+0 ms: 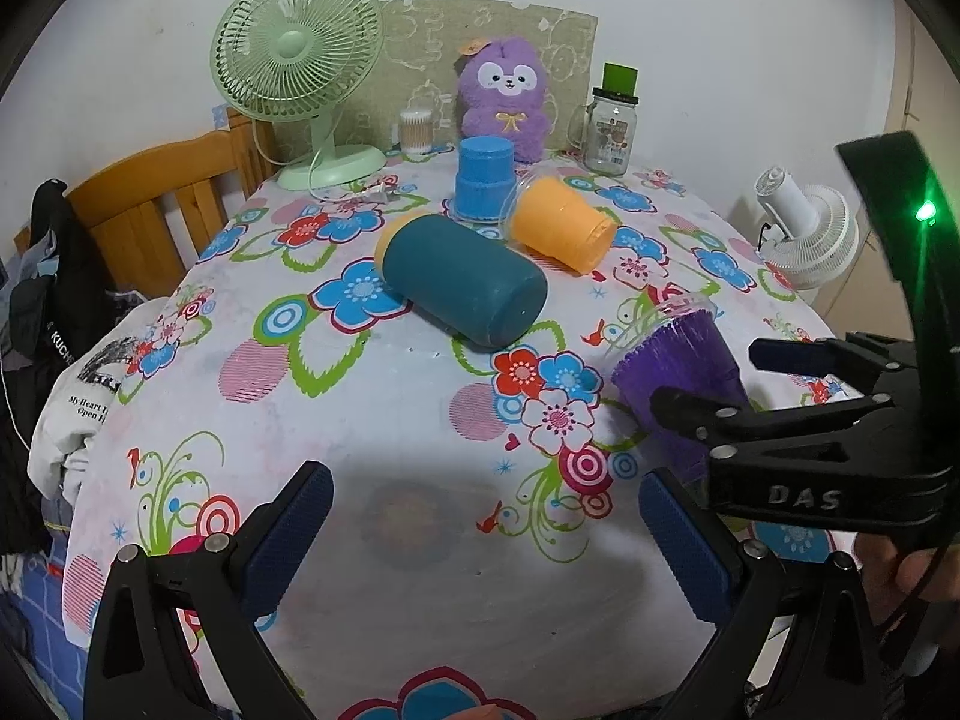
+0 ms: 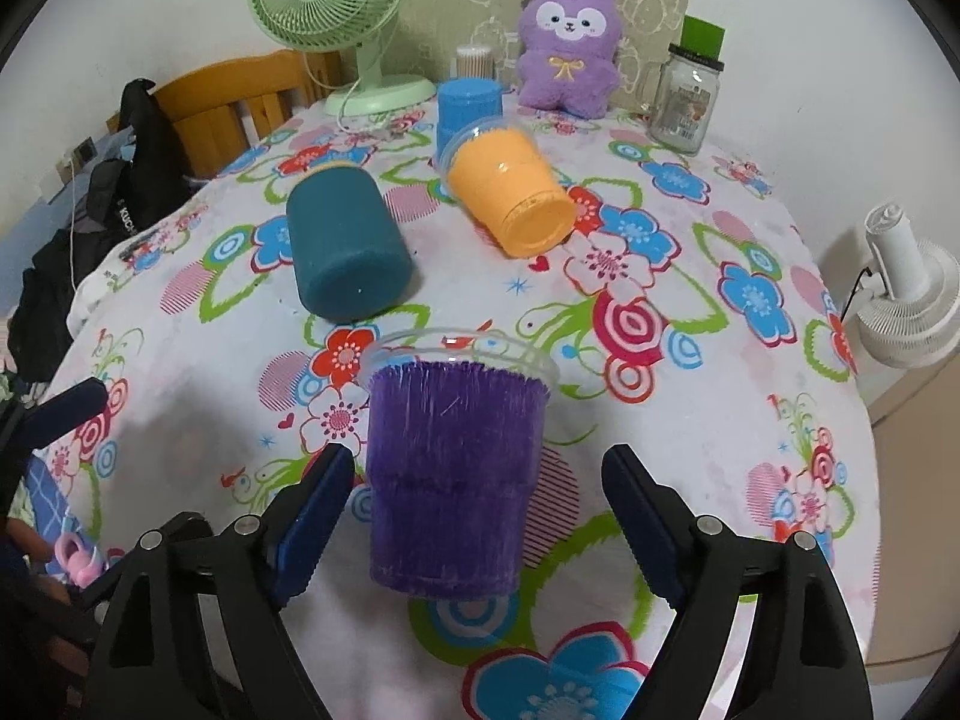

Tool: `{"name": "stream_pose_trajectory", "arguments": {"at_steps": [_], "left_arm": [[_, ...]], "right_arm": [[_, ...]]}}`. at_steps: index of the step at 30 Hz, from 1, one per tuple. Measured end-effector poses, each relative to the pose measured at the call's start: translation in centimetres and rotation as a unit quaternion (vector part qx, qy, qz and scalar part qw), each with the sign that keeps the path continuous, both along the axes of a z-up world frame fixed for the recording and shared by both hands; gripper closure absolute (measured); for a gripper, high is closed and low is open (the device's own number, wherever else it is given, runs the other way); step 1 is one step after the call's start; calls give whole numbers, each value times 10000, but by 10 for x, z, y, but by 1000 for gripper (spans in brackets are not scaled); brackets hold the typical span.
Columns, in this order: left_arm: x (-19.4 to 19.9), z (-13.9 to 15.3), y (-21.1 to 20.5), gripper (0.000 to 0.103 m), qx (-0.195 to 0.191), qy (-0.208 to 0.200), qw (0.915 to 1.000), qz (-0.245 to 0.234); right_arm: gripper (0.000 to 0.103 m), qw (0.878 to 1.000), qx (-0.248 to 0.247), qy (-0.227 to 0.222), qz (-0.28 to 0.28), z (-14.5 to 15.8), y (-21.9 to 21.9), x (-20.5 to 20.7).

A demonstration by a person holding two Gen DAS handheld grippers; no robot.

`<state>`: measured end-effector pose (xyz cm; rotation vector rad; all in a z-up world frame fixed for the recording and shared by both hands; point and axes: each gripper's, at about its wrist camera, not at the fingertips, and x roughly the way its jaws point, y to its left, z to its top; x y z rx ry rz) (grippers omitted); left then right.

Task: Flip cup upside down
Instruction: 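Carry the purple cup with the right gripper toward the left gripper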

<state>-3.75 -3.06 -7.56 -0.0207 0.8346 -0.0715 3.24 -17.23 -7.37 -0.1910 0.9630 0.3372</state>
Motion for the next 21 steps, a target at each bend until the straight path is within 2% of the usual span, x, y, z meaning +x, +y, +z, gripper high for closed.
{"name": "stream_pose_trajectory", "arguments": {"at_steps": [5, 8, 17, 21], "left_arm": [[3, 6, -12, 0, 56, -62, 9999, -107], [5, 12, -21, 0, 40, -118, 9998, -168], [13, 16, -59, 0, 5, -174, 9991, -379], [18, 10, -76, 0, 14, -136, 9989, -445]], "right_arm": [[16, 9994, -3, -347, 38, 34, -19, -10], [9, 9984, 1, -566, -65, 49, -34, -13], [9, 9970, -53, -744, -193, 55, -61, -23], [9, 9970, 53, -682, -349, 49, -81, -23]]}}
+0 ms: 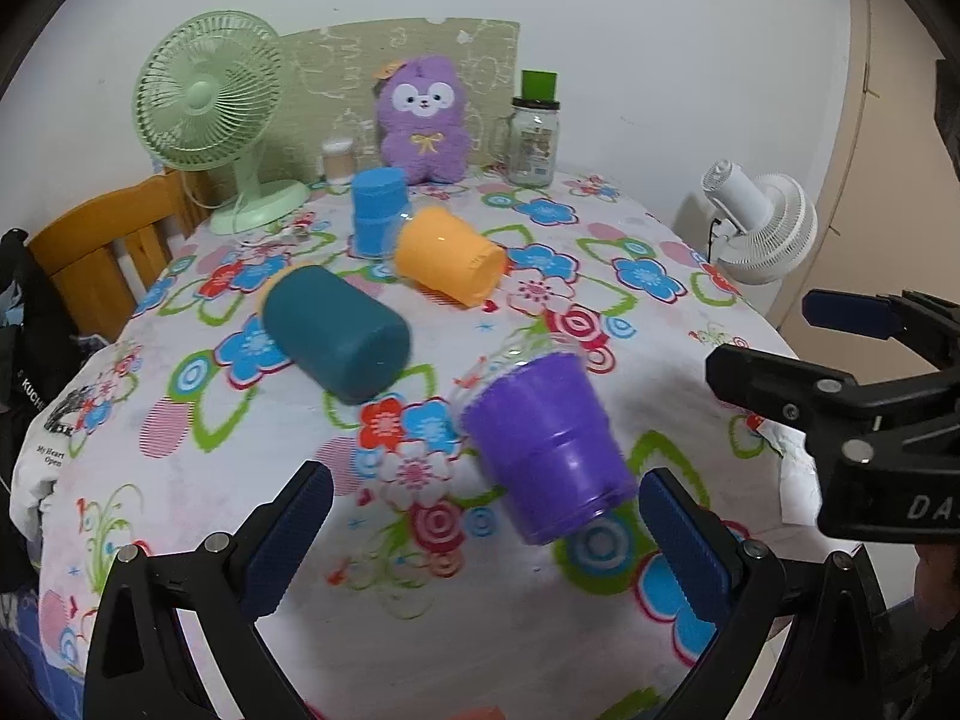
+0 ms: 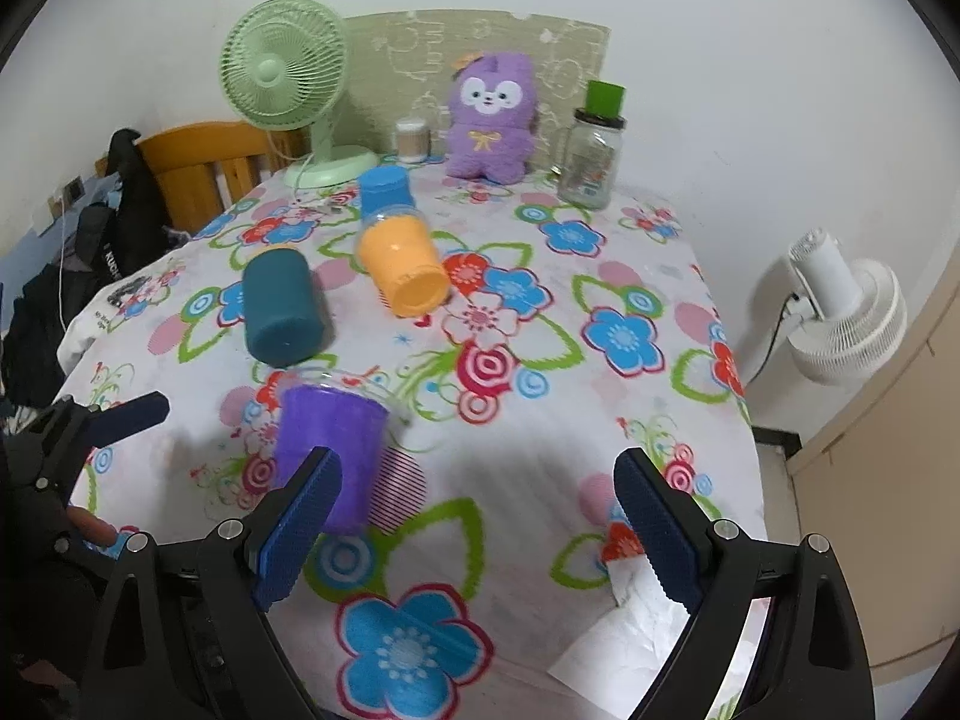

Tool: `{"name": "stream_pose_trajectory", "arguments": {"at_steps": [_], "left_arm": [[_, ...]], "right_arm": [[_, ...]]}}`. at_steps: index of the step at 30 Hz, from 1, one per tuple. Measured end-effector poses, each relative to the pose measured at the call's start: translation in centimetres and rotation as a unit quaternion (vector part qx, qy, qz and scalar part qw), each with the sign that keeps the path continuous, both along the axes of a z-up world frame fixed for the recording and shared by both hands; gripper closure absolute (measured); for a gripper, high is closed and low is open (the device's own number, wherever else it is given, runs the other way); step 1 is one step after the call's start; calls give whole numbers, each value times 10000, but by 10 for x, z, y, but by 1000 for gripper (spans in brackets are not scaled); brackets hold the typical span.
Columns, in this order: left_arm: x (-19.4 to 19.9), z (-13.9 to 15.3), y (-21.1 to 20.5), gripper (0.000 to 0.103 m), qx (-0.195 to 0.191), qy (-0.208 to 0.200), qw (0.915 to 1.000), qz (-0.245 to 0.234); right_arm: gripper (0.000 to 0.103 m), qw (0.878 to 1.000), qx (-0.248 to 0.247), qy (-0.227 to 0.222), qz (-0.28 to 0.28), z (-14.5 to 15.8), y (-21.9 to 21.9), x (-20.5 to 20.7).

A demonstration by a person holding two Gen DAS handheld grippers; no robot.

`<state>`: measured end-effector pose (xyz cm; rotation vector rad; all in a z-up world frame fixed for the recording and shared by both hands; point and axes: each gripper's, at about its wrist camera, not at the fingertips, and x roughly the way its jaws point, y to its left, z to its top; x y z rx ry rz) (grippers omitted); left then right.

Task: Flip cup upside down
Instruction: 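Carry the purple cup with the right gripper toward the left gripper, then close the left gripper on the purple cup while the right gripper releases it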

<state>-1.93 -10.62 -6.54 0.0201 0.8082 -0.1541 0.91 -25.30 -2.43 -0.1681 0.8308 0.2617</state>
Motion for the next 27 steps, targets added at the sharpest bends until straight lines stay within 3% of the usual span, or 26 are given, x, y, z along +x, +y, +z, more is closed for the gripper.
{"name": "stream_pose_trajectory", "arguments": {"at_steps": [17, 27], "left_arm": [[23, -33, -29, 0, 272, 220, 9994, 17], [28, -43, -29, 21, 182, 379, 9991, -30]], "right_arm": [[9, 9988, 273, 234, -322, -19, -43, 4], [9, 9985, 313, 312, -338, -24, -47, 7]]}}
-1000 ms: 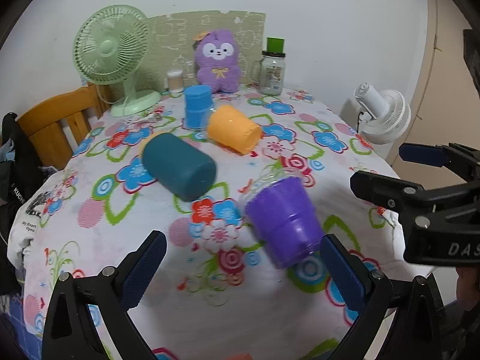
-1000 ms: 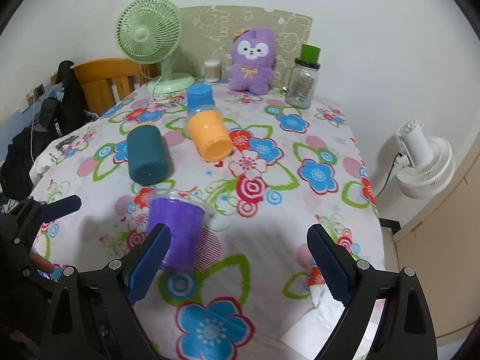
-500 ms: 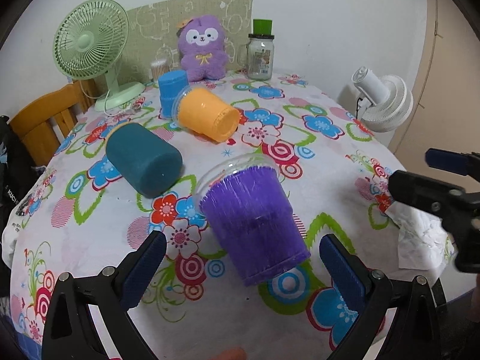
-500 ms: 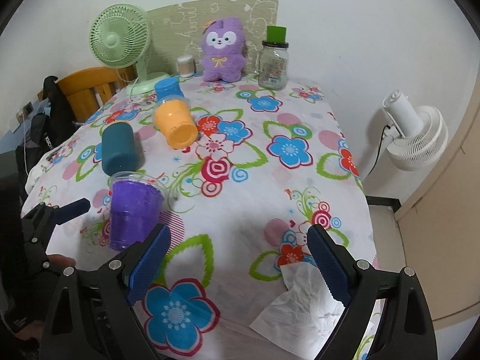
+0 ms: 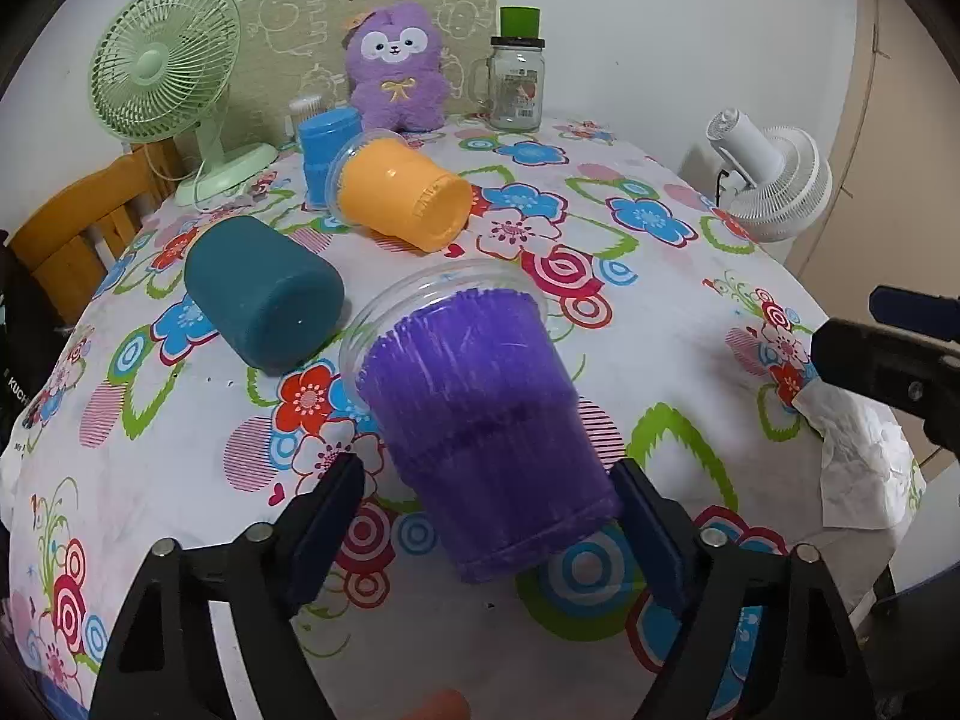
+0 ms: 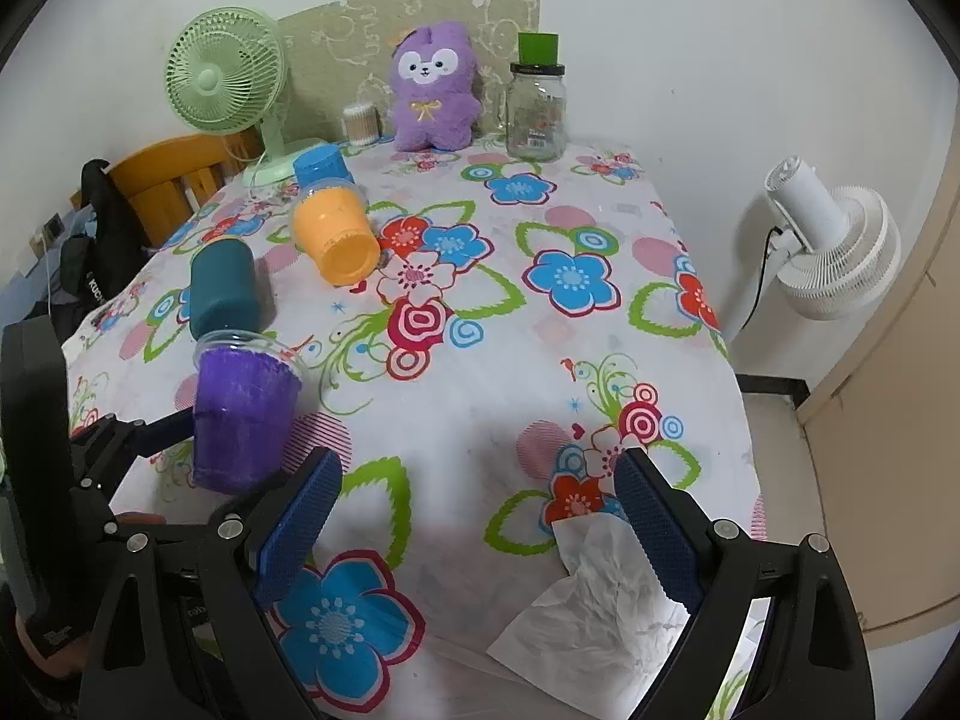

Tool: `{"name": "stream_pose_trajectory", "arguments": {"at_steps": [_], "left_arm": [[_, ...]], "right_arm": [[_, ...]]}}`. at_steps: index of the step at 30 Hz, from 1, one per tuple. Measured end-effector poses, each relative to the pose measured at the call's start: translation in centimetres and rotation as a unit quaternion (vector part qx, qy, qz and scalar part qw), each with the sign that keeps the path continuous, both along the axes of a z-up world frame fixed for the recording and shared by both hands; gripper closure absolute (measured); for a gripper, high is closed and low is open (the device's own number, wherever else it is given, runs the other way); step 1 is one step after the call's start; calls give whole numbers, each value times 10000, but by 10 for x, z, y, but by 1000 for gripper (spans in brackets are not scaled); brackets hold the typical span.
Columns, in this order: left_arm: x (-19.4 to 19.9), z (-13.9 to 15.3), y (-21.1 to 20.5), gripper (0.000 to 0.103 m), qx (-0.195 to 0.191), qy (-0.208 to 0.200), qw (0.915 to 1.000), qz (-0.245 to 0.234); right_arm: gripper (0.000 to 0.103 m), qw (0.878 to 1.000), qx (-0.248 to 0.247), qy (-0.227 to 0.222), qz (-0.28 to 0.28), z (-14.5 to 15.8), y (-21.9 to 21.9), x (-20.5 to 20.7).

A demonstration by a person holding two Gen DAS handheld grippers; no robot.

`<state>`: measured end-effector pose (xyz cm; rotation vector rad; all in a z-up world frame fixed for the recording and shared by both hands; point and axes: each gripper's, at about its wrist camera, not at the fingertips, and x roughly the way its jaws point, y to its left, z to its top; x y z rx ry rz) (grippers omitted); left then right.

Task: Flip cup upside down
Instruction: 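Close the left gripper on the purple cup while the right gripper releases it, then rotate the purple cup rim-down with the left gripper and lower it onto the table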

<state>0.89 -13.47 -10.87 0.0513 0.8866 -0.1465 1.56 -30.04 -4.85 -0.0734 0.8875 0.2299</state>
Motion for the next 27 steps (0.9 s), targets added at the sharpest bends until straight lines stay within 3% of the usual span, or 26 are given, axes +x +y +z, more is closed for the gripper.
{"name": "stream_pose_trajectory", "arguments": {"at_steps": [5, 11, 12, 17, 27], "left_arm": [[-3, 8, 4, 36, -35, -117, 9999, 18], [-6, 20, 13, 41, -63, -281, 9995, 93], [-6, 20, 14, 46, -70, -288, 9995, 98], [-9, 24, 17, 47, -87, -305, 9994, 108], [-19, 56, 22, 48, -154, -711, 9973, 85]], "right_arm": [[9, 10000, 45, 40, 0, -2, 0, 0], [9, 9999, 62, -7, 80, 1, 6, -2], [9, 9999, 68, -13, 93, 1, 7, -3], [9, 9999, 56, -35, 140, 3, 10, -6], [9, 9998, 84, -56, 168, 5, 13, -8]]}}
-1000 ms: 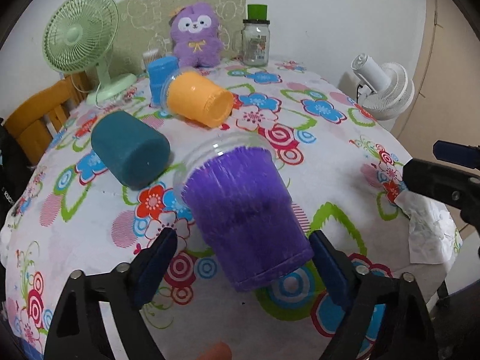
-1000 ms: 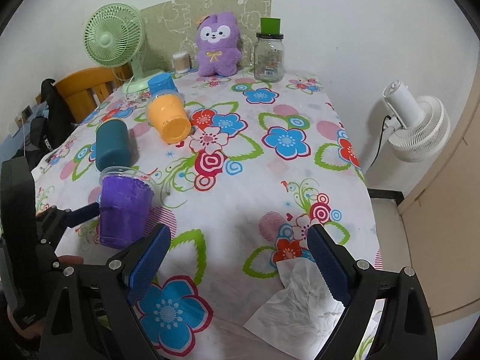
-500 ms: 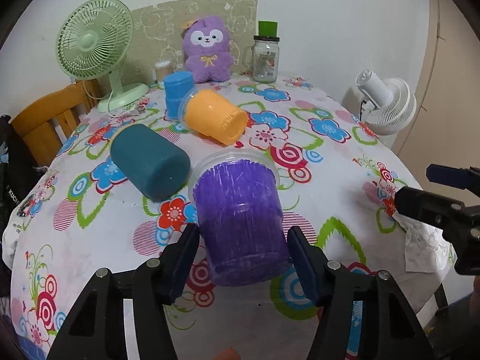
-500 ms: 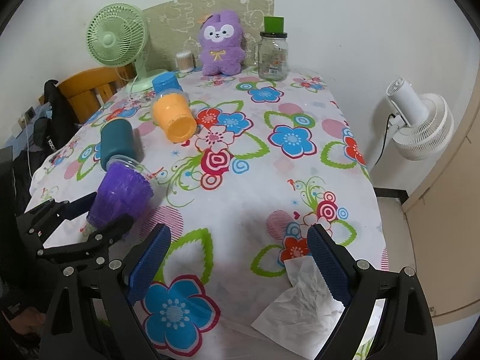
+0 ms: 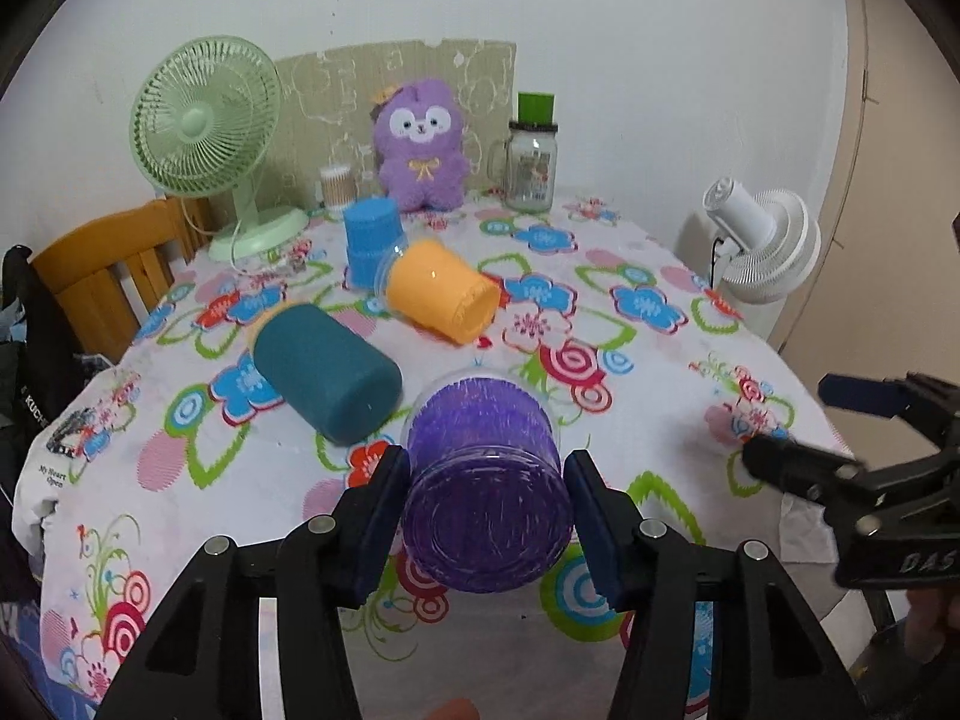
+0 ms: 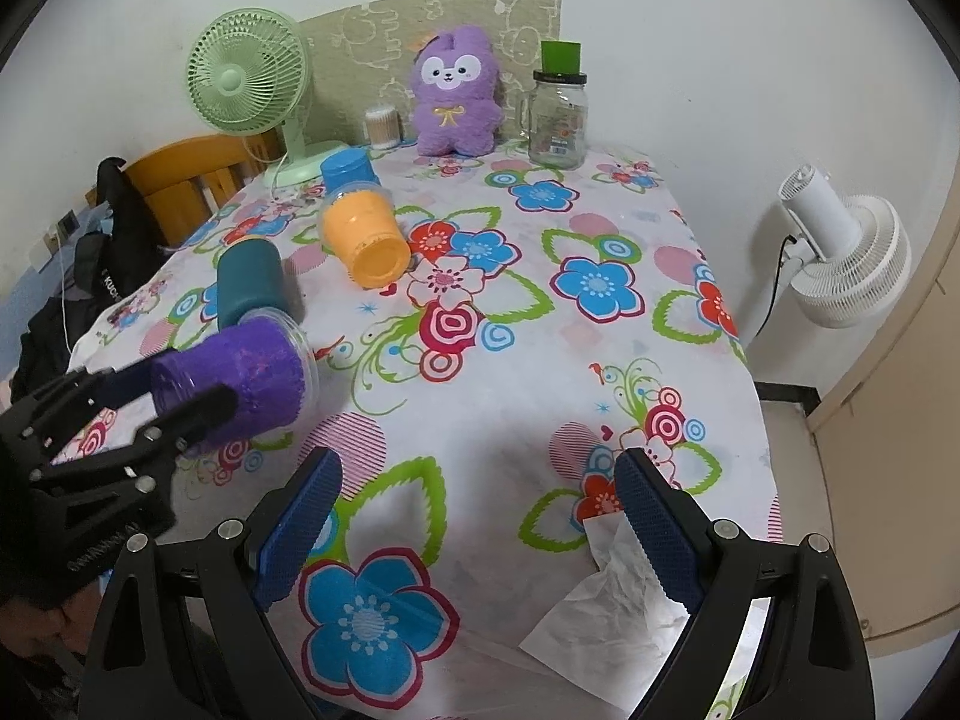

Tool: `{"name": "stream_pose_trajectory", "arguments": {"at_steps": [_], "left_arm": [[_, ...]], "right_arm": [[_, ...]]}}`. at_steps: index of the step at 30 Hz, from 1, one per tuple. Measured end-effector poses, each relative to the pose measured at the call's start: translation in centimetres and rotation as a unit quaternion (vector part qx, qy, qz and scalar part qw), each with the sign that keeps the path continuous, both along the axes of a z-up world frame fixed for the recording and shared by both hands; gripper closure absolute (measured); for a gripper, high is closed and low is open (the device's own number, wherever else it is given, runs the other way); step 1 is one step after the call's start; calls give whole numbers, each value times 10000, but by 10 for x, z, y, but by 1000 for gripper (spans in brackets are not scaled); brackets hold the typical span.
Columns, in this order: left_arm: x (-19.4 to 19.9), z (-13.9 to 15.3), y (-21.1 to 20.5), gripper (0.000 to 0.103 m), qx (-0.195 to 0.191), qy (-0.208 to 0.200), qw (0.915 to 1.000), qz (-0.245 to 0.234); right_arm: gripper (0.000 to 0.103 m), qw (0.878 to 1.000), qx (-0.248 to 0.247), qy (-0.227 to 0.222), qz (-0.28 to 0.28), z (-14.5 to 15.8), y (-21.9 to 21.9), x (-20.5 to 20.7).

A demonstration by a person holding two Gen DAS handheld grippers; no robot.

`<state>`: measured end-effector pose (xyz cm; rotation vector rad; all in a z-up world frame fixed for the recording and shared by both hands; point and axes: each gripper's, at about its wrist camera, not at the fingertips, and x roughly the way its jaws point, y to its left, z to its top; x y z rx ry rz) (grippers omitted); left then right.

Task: Flip cup upside down
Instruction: 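Rotate the purple cup rim-down with the left gripper and lower it onto the table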

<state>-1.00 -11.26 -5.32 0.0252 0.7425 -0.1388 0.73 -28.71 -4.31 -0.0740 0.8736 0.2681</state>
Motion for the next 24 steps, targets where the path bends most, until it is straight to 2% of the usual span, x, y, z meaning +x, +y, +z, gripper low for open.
{"name": "stream_pose_trajectory", "arguments": {"at_steps": [13, 20, 24], "left_arm": [[-11, 41, 14, 47, -30, -380, 9993, 25], [-12, 44, 22, 48, -17, -419, 9991, 96], [-12, 44, 24, 52, -35, -398, 9991, 110]], "right_arm": [[9, 9997, -22, 75, 224, -4, 19, 1], [9, 9992, -104, 80, 382, -5, 31, 0], [9, 9989, -146, 109, 426, -7, 35, 1]]}}
